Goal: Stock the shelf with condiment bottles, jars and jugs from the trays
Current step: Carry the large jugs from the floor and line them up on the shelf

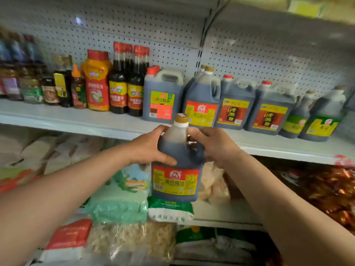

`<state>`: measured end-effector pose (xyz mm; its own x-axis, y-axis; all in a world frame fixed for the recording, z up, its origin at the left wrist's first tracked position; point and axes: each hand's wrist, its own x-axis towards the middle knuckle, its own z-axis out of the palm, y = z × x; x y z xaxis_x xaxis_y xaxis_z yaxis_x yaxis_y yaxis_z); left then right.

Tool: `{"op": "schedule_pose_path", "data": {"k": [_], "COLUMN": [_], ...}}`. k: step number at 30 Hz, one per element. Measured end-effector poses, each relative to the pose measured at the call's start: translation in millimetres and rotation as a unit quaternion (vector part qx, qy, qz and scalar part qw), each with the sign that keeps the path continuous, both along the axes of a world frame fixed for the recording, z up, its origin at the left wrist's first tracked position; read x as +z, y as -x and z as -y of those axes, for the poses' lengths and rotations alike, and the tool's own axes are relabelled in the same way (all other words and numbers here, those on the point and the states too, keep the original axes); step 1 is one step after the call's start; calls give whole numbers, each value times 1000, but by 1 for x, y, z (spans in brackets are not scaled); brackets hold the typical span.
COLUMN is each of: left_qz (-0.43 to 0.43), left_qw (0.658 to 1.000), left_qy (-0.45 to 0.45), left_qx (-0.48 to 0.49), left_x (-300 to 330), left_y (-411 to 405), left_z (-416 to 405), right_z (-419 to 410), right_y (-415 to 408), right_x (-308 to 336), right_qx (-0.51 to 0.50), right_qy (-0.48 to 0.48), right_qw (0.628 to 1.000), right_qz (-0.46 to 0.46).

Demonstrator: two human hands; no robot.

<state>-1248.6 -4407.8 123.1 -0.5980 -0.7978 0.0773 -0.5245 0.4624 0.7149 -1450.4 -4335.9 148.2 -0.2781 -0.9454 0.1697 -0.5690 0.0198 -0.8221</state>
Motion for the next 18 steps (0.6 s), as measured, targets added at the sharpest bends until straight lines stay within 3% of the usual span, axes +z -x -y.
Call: {"op": "schedule_pose_path", "data": {"k": [9,15,18], "left_qz": [-61,-49,-40], "left_qw": [995,993,990], "left_qy": [72,106,124], "left_qx": [-17,21,43], "left_x": [104,109,106], "left_y": [92,131,142], "left_z": [33,76,90], "right_z": [32,78,100], "right_y": [79,112,125], "right_x": [96,101,95], "right_qx": [-15,-32,-18], "right_qy": [45,76,80], "right_qw": [995,997,997], "right_qz": [89,-1,2]}}
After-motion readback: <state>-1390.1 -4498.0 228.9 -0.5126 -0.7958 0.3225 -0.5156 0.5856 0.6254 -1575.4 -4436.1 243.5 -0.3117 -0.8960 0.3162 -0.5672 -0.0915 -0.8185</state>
